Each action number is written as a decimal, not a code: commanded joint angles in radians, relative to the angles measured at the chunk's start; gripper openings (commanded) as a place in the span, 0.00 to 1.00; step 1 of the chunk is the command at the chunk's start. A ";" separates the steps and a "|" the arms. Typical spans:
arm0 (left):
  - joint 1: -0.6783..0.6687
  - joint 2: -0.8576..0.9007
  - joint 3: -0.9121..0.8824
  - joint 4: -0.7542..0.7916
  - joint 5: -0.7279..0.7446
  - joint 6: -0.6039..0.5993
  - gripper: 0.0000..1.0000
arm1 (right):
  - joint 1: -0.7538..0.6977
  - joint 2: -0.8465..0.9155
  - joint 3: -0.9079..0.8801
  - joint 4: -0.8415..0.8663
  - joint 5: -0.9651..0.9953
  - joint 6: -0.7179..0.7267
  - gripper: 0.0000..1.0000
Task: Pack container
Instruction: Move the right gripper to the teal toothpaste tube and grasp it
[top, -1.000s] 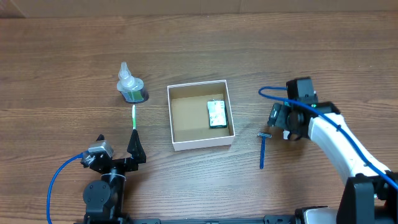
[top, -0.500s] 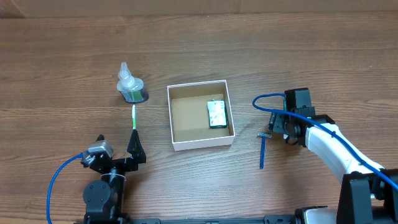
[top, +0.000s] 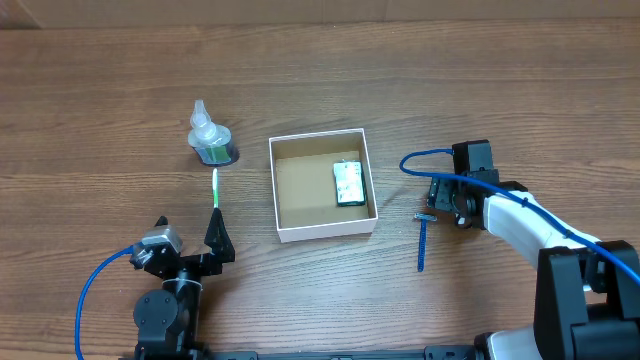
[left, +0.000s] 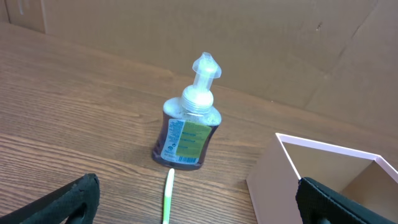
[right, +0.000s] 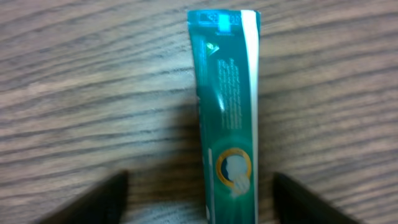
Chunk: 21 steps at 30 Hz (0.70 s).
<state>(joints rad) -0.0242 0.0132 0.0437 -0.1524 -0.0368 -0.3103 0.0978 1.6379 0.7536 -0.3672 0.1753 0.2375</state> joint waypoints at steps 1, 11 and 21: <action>0.004 -0.008 -0.005 0.003 0.011 0.019 1.00 | -0.023 0.041 -0.001 -0.027 0.014 -0.002 0.58; 0.004 -0.008 -0.005 0.003 0.011 0.019 1.00 | -0.047 0.040 0.065 -0.136 0.014 0.051 0.25; 0.004 -0.008 -0.005 0.003 0.011 0.019 1.00 | -0.042 -0.009 0.273 -0.376 -0.157 0.058 0.15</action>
<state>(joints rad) -0.0242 0.0132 0.0437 -0.1524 -0.0368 -0.3099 0.0586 1.6547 0.8764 -0.6502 0.1238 0.2863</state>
